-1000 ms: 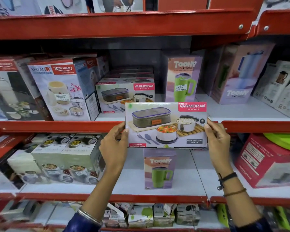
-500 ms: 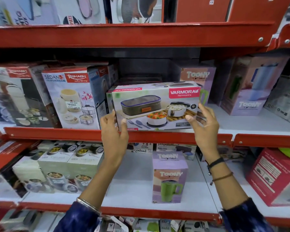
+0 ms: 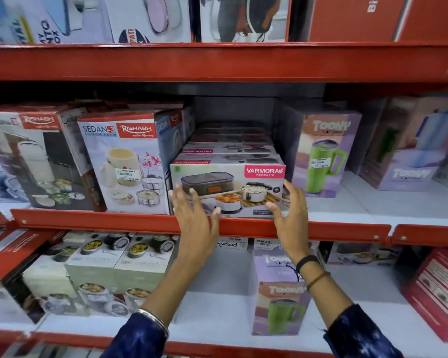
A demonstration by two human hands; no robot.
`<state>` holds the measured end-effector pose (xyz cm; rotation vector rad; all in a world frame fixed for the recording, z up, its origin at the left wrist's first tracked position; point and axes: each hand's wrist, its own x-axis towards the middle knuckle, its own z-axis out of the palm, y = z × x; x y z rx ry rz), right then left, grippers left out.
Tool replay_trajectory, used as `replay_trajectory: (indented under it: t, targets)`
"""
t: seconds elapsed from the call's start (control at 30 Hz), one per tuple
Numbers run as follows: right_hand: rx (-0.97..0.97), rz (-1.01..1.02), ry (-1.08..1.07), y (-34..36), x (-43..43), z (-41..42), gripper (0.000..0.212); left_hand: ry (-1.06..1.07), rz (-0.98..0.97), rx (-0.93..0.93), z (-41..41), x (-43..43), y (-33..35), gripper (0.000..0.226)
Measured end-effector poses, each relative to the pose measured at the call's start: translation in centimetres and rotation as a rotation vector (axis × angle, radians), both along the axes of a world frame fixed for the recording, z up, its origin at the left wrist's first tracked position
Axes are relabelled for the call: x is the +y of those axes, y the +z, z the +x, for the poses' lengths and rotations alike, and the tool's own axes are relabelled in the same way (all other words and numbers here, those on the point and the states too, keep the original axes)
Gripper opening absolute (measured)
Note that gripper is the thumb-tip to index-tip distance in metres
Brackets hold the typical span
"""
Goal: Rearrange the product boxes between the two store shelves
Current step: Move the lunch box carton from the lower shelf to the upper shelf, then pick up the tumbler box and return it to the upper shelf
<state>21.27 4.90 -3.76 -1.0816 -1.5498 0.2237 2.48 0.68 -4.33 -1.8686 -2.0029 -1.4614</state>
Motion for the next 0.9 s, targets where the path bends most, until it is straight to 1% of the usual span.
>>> replay_trajectory:
  t: [0.1, 0.17, 0.2, 0.33, 0.43, 0.53, 0.6, 0.7, 0.8, 0.9]
  targets:
    - [-0.236, 0.113, -0.077, 0.0, 0.2, -0.1, 0.074, -0.049, -0.015, 0.053, 0.5, 0.5, -0.3, 0.074]
    - [-0.405, 0.163, -0.105, 0.1, 0.6, -0.1, 0.073, -0.029, -0.032, 0.088, 0.6, 0.7, -0.4, 0.075]
    - [-0.454, 0.164, -0.105, 0.1, 0.7, 0.0, 0.071, -0.006, -0.043, 0.116, 0.5, 0.8, -0.4, 0.075]
    - [-0.502, 0.135, -0.106, -0.1, 0.8, 0.2, 0.066, 0.068, -0.077, 0.210, 0.3, 0.7, -0.7, 0.080]
    - [-0.525, 0.128, -0.093, 0.0, 0.4, 0.6, 0.064, 0.053, -0.080, 0.175, 0.5, 0.2, -0.6, 0.078]
    - [-0.456, 0.142, -0.053, -0.2, -0.9, 1.3, 0.057, -0.037, -0.022, 0.095, 1.3, -0.8, -0.6, 0.064]
    - [-0.352, 0.150, -0.018, -0.8, -2.5, 2.2, 0.054, -0.150, 0.057, 0.033, 2.4, -1.9, -1.1, 0.051]
    - [-0.160, 0.103, 0.008, -2.9, -5.0, 4.2, 0.047, -0.282, 0.123, -0.024, 4.4, -3.6, -2.9, 0.046]
    - [0.032, -0.040, 0.024, -6.3, -7.3, 6.5, 0.044, -0.362, 0.084, -0.037, 6.3, -4.9, -6.2, 0.046]
    - [0.143, -0.204, 0.003, -10.1, -8.6, 8.8, 0.041, -0.384, -0.022, -0.057, 7.8, -5.8, -9.9, 0.047]
